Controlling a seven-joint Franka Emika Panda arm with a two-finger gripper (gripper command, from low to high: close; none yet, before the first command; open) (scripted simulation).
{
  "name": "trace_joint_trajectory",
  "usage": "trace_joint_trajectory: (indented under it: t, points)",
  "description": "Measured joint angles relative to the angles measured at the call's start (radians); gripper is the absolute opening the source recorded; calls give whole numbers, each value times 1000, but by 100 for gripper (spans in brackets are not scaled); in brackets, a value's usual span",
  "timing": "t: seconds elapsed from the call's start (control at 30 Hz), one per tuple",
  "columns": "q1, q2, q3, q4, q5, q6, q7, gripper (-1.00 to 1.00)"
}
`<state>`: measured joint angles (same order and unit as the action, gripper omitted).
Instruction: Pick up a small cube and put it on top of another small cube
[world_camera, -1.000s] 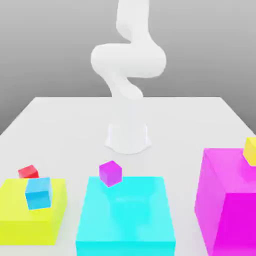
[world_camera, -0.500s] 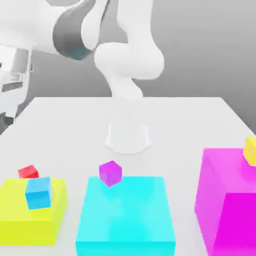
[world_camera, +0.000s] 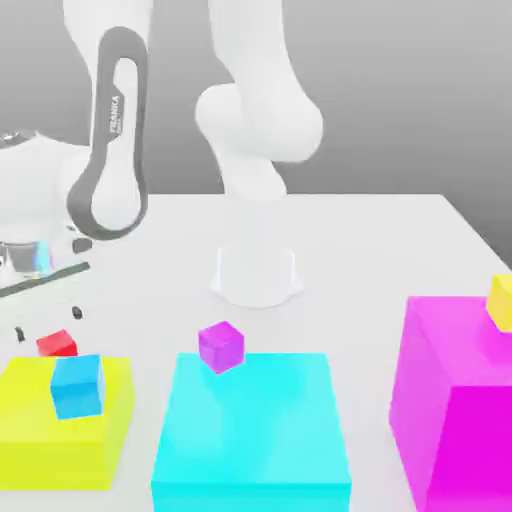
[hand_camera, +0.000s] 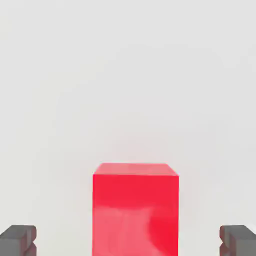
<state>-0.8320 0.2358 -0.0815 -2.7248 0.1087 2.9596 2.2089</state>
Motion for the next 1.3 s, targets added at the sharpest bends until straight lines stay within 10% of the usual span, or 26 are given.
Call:
trace_joint_trajectory:
  t: [0.03, 0.07, 0.53, 1.1, 1.3]
  points:
    - [-13, 36, 15, 7, 10, 29, -8, 0]
    - [-25, 70, 29, 13, 18, 57, -14, -100]
    - [12, -149, -9, -32, -77, -115, 44, -100]
    - [526, -761, 195, -220, -18, -537, -439, -100]
    - [566, -637, 217, -266, -8, -367, -478, -100]
